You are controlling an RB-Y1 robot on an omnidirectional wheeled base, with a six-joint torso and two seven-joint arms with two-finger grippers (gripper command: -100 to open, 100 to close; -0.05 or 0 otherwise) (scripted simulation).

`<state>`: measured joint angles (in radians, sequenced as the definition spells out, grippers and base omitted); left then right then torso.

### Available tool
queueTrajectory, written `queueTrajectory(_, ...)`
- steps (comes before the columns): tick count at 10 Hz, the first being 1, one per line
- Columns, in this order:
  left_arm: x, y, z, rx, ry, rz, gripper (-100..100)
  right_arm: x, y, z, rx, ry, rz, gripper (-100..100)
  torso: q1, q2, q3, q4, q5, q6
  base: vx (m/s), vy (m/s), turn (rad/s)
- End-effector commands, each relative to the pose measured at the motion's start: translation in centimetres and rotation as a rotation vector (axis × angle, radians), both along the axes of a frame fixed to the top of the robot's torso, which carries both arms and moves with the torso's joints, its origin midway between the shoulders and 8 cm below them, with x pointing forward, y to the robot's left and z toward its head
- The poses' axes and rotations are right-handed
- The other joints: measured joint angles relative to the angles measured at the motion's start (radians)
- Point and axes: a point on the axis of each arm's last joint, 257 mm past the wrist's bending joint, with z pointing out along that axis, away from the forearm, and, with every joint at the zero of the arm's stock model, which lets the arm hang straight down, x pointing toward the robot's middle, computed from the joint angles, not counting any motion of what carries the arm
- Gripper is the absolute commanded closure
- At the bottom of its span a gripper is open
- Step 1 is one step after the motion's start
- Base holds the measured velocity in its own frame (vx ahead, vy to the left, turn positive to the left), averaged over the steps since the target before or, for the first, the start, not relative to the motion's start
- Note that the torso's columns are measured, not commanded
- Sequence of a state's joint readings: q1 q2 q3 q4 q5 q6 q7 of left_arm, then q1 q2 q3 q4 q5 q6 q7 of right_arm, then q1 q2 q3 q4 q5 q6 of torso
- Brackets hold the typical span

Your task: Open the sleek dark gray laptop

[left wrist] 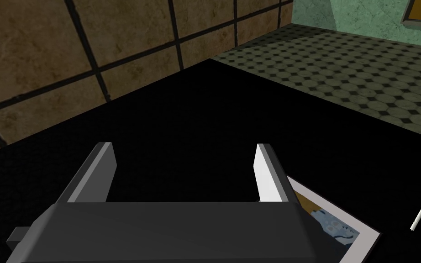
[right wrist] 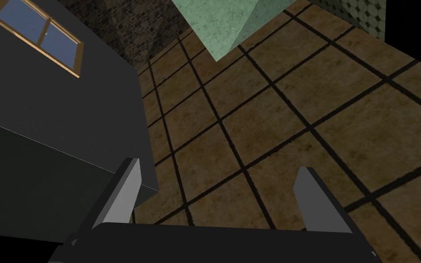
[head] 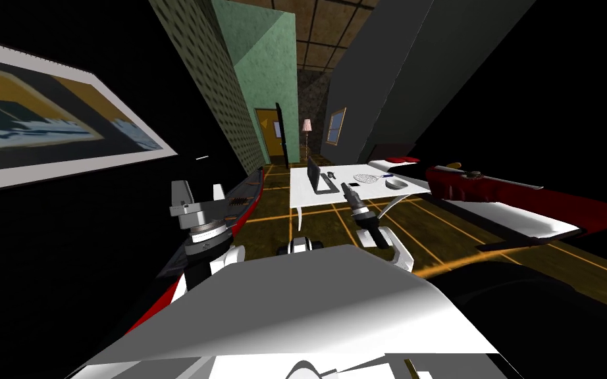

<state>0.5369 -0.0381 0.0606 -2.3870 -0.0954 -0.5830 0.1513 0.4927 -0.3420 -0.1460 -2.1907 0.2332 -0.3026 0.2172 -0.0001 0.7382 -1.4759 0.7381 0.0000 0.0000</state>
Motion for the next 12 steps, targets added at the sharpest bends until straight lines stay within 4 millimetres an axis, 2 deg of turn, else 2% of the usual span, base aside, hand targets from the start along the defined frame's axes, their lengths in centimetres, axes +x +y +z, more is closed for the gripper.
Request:
queueTrajectory(1, 0.0, 0.0, 0.0, 0.000, 0.000, 0.000, 0, 1.0, -1.7, -2.0, -0.194, 0.044, -0.068, -100, 0.000, -0.001, 0.000, 0.000, 0.000, 0.000, 0.074, 0.146, 0.054)
queueTrajectory(6, 0.0, 0.0, 0.0, 0.000, 0.000, 0.000, 0, 2.7, -6.5, -5.1, -0.587, 0.127, -0.195, -100, 0.000, 0.000, 0.000, 0.000, 0.000, 0.000, 0.076, 0.142, 0.054)
queueTrajectory(12, 0.0, 0.0, 0.0, 0.000, 0.000, 0.000, 0, 4.2, -14.3, -6.9, -1.064, 0.218, -0.342, -100, 0.000, -0.001, -0.001, 0.000, 0.000, 0.000, 0.072, 0.135, 0.056)
